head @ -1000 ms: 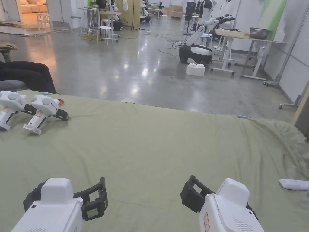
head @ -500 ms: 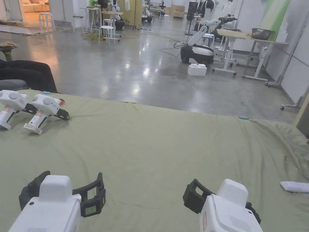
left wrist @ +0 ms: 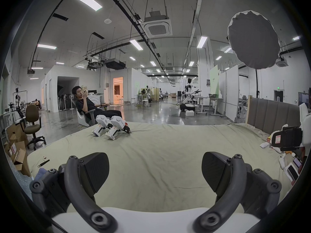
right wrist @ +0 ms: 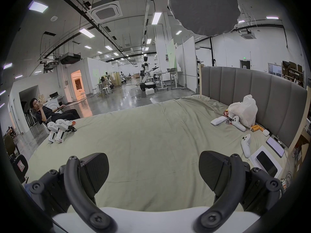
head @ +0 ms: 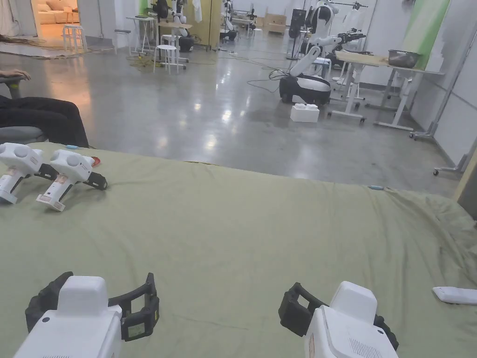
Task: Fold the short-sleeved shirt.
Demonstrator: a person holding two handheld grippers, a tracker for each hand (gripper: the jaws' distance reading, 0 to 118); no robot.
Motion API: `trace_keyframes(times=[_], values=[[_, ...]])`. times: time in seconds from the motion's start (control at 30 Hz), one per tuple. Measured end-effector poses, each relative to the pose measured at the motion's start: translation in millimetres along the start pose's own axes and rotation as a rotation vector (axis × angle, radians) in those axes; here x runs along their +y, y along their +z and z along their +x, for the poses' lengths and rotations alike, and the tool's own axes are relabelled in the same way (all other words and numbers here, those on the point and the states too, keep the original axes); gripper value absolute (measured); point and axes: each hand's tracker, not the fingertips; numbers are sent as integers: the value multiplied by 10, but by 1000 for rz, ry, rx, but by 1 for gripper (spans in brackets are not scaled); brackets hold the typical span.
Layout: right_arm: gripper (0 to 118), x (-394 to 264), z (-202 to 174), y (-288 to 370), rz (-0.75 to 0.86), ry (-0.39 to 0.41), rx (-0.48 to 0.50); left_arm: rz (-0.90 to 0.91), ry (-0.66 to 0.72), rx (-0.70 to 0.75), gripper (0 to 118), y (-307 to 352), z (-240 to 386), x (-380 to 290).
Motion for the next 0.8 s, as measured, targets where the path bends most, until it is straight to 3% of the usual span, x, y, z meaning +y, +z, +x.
trace_keyframes(times=[0.3,0.5,0.63,0.8], values=[[109,-34,5,-15,-8,-1,4,1,-19,-18,113,-18,40,-2],[109,-57,72,-28,46,10,119,-12,-24,-21,113,-58,59,-20],[109,-83,30,-9,125,72,67,-14,-31,-27,113,-80,67,-14],[109,-98,44,-29,166,87,61,0,-34,-30,113,-105,60,21]])
